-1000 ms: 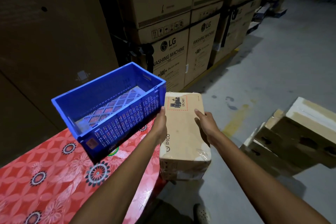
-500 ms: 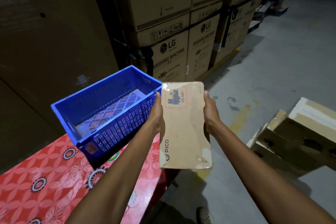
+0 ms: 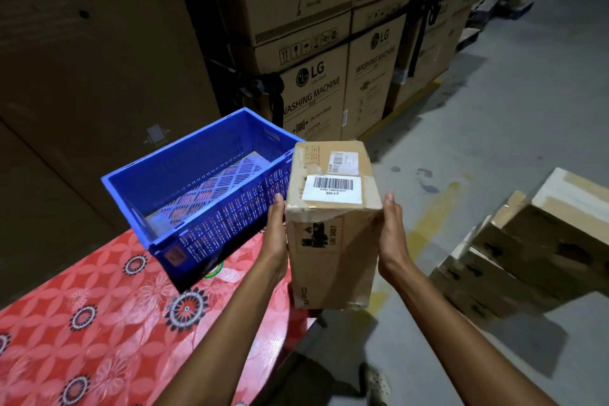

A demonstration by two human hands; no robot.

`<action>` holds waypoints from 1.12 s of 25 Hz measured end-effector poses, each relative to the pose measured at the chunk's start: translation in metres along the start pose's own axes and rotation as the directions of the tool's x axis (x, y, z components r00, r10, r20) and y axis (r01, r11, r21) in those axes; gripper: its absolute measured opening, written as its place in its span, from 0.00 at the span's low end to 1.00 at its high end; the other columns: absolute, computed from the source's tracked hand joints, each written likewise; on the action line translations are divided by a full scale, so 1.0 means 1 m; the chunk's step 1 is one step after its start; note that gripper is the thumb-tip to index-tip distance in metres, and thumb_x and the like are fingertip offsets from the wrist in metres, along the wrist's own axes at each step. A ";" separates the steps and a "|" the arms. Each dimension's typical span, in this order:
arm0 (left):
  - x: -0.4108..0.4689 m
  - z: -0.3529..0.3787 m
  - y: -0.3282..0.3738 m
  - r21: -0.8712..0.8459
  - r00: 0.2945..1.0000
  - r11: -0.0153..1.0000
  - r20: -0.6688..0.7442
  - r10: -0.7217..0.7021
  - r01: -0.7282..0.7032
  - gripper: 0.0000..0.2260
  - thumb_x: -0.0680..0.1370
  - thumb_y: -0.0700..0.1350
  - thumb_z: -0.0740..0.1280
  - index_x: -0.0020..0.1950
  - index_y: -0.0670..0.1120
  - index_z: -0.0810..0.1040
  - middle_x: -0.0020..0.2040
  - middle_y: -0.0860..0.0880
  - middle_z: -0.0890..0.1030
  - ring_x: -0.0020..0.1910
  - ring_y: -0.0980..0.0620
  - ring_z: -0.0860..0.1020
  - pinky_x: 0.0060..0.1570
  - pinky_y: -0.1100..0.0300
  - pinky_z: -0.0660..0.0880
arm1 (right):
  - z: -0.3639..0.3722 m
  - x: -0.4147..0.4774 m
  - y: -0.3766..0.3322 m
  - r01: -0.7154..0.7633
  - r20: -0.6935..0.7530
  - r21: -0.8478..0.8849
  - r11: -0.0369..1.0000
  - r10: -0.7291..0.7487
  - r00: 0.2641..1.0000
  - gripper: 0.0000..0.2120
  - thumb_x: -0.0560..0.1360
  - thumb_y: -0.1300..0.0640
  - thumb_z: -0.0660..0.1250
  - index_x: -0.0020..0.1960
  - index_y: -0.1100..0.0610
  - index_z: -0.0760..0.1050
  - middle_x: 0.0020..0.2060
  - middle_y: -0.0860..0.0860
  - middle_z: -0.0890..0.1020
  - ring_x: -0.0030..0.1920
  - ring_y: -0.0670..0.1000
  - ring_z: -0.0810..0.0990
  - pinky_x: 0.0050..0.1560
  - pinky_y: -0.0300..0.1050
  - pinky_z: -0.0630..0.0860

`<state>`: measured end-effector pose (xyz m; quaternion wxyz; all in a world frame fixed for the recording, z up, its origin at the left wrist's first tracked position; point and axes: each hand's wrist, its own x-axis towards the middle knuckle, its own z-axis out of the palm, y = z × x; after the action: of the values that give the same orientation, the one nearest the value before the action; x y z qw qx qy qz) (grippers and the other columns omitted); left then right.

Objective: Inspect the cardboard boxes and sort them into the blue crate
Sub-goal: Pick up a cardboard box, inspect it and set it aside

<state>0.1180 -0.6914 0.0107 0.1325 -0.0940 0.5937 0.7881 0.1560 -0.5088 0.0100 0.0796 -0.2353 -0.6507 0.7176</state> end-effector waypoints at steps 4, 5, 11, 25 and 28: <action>-0.002 -0.006 0.018 0.086 0.999 0.996 0.051 -0.019 0.014 0.25 0.83 0.63 0.55 0.68 0.47 0.78 0.61 0.44 0.84 0.59 0.46 0.83 0.58 0.50 0.78 | -0.004 0.006 -0.013 -0.071 0.138 -0.006 0.997 0.071 0.988 0.23 0.81 0.32 0.57 0.61 0.51 0.70 0.57 0.51 0.80 0.51 0.43 0.81 0.48 0.49 0.75; -0.002 -0.004 0.025 0.112 0.997 0.994 0.076 -0.024 0.015 0.22 0.84 0.59 0.57 0.67 0.46 0.77 0.59 0.43 0.85 0.55 0.47 0.85 0.51 0.53 0.80 | -0.004 0.012 -0.016 -0.086 0.165 -0.028 0.996 0.089 0.982 0.20 0.83 0.38 0.59 0.64 0.53 0.69 0.55 0.49 0.81 0.46 0.39 0.82 0.43 0.45 0.75; 0.008 0.002 0.062 0.203 0.959 0.963 0.183 -0.216 0.178 0.13 0.82 0.44 0.64 0.65 0.42 0.78 0.50 0.45 0.87 0.41 0.50 0.85 0.39 0.59 0.80 | 0.000 0.036 -0.040 -0.101 0.237 -0.144 0.984 0.134 0.962 0.14 0.81 0.58 0.64 0.66 0.58 0.73 0.56 0.54 0.84 0.46 0.48 0.84 0.28 0.34 0.75; 0.026 0.011 0.036 0.209 0.977 0.974 0.173 -0.125 0.088 0.34 0.75 0.26 0.66 0.76 0.51 0.62 0.58 0.51 0.78 0.56 0.51 0.80 0.40 0.60 0.82 | 0.009 0.055 -0.016 -0.049 0.318 -0.196 0.979 0.111 0.942 0.34 0.73 0.71 0.66 0.76 0.55 0.61 0.67 0.55 0.79 0.58 0.54 0.84 0.41 0.43 0.84; 0.030 0.009 0.037 0.293 0.981 0.955 0.162 -0.106 0.055 0.35 0.75 0.27 0.67 0.78 0.50 0.62 0.58 0.53 0.78 0.54 0.56 0.78 0.45 0.62 0.79 | 0.013 0.060 -0.017 -0.065 0.315 -0.215 0.975 0.132 0.940 0.35 0.72 0.69 0.67 0.76 0.54 0.61 0.67 0.55 0.79 0.57 0.54 0.84 0.41 0.43 0.84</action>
<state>0.0777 -0.6896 0.0376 0.2287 -0.0283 0.6833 0.6928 0.0938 -0.4928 0.0135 -0.0896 -0.1522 -0.7114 0.6802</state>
